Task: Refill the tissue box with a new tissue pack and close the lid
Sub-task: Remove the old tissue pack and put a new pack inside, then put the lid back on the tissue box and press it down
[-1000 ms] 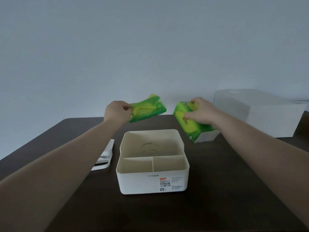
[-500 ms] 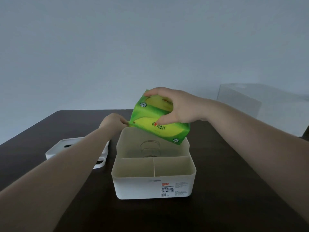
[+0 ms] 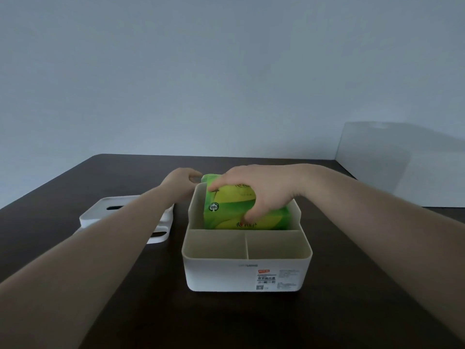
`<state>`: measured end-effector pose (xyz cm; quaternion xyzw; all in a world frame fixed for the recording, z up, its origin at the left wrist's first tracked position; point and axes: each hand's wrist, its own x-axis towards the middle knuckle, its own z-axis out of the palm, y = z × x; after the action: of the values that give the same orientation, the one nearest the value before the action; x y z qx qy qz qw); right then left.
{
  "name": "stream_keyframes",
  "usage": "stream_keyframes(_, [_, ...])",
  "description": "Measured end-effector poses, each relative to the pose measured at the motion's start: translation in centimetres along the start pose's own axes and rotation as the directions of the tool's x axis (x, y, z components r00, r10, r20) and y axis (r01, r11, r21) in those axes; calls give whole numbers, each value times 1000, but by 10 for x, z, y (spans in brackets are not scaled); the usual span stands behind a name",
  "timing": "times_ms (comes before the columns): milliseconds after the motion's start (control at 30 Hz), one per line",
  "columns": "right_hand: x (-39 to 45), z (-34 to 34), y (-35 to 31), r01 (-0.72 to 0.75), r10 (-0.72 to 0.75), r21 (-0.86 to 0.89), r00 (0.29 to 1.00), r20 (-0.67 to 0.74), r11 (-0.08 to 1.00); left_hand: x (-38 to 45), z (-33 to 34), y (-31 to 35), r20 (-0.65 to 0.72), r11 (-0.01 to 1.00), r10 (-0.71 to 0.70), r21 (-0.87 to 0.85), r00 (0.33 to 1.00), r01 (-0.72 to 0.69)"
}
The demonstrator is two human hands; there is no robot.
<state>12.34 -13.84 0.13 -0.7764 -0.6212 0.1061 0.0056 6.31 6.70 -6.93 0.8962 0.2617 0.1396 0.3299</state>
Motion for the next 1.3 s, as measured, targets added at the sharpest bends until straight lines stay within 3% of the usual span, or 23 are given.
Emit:
stream_keyframes(300, [-3,-1,-10,-75,75,36,997,-7,997,-16,-26,-14,-65,1000,-3,30,998,4])
stream_keyframes(533, [6,-16,-34,-118,210,302,932,-294,946,-33,-58,-33,-166,988,-98,104,981,116])
stream_keyframes(700, [37,-19,-63,-111,310,443,859,-407,890,-45,-83,-65,-188,951,-226,169,956,258])
stream_keyframes(967, [108,5,-107,-315,404,454,908,-111,834,-56,-100,-111,-191,918,-347,133,918,375])
stream_keyframes(1133, [142,16,-116,-470,484,270,875,19,840,-55,-101,-130,-200,913,-346,154,917,378])
stream_keyframes(1300, [153,21,-123,-504,487,165,863,135,848,-53,-99,-148,-202,916,-343,147,917,374])
